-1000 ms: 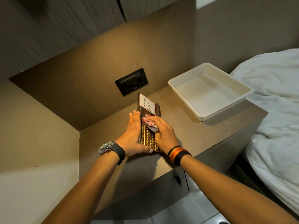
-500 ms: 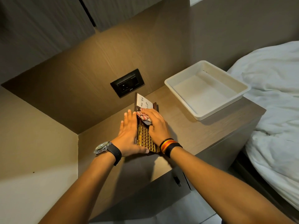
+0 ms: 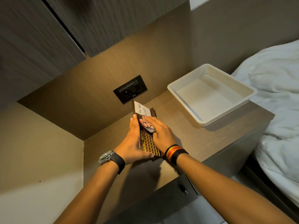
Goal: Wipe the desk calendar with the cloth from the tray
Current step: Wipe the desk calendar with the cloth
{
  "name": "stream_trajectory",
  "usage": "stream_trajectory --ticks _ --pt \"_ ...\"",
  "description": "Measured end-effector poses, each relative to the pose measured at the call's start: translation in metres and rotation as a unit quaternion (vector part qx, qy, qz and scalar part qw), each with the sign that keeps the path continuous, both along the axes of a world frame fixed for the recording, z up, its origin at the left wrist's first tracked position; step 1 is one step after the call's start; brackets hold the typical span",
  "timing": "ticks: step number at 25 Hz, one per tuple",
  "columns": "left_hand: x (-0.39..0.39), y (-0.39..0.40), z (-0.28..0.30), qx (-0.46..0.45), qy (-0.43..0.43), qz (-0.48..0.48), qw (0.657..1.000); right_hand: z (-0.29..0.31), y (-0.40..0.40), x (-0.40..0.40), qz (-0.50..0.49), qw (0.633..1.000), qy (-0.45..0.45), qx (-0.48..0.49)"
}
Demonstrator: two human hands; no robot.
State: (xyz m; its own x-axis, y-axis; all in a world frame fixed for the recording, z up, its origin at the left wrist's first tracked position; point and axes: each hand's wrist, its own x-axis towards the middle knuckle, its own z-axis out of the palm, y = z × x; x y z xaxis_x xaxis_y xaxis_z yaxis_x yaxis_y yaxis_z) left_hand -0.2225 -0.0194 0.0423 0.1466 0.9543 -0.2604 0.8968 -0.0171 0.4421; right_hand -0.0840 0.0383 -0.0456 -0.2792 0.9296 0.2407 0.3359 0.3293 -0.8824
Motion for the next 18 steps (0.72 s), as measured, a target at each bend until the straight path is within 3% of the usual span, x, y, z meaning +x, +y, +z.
stream_trajectory --ticks 11,16,18 --pt "0.008 0.001 0.0 -0.003 0.0 0.014 1.0 0.008 0.023 -0.008 0.01 1.0 0.009 -0.012" --pt "0.008 -0.003 0.001 -0.005 -0.001 0.02 1.0 0.007 0.011 0.001 0.094 0.995 -0.005 0.042" --pt "0.012 -0.001 0.003 -0.007 0.005 0.015 1.0 0.012 0.025 0.0 0.074 0.997 -0.003 0.034"
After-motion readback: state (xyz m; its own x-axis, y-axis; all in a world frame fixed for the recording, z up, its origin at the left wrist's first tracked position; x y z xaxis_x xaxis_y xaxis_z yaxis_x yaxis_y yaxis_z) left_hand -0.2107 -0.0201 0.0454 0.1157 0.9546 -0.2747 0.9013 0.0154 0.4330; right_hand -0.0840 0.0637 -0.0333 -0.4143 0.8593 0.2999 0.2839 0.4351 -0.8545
